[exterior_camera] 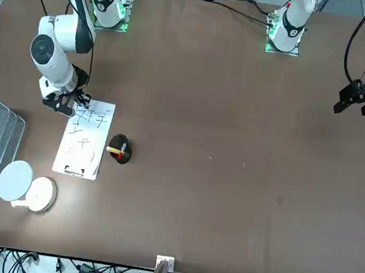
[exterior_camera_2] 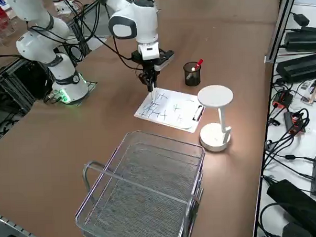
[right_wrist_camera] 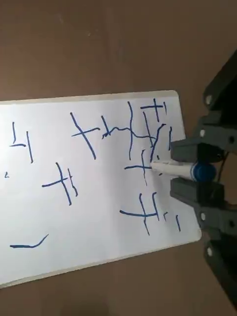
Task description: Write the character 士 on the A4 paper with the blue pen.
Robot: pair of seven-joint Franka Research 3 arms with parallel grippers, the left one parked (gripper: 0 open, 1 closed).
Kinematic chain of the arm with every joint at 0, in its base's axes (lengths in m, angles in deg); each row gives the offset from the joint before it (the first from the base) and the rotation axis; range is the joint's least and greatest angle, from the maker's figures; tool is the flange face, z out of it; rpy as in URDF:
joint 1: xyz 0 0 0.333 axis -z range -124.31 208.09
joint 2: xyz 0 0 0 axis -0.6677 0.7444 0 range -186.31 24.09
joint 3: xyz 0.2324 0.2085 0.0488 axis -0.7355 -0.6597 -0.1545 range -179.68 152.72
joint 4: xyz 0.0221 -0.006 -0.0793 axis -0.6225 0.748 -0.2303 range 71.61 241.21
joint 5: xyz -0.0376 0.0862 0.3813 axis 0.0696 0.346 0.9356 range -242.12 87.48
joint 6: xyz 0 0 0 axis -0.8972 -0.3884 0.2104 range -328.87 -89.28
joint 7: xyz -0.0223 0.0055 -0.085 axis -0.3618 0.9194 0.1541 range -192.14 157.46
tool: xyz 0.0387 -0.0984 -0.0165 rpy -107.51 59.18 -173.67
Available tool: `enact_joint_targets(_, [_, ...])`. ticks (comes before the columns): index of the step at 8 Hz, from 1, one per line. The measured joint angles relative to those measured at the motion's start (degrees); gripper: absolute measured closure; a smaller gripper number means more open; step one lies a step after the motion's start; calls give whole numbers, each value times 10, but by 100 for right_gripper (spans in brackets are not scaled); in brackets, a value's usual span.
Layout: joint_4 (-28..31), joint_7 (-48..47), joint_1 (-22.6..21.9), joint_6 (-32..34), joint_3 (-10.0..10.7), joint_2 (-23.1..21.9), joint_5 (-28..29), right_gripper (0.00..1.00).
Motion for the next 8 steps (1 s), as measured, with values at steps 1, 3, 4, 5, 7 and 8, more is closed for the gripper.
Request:
enact_joint_targets(1, [-9, 15, 0, 15, 0, -1, -1, 79])
enact_joint_targets(3, [-18, 61, 0, 36, 0, -6, -1, 79])
enact_joint_targets(4, [-18, 82, 1, 42, 3, -9, -5, 79])
enact_joint_targets(5, [-18, 101, 1, 45, 10, -9, -16, 79])
enact_joint_targets(7, [-18, 134, 5, 47, 30, -9, -39, 79])
enact_joint_targets(8, [-18, 140, 5, 47, 33, -9, -45, 79])
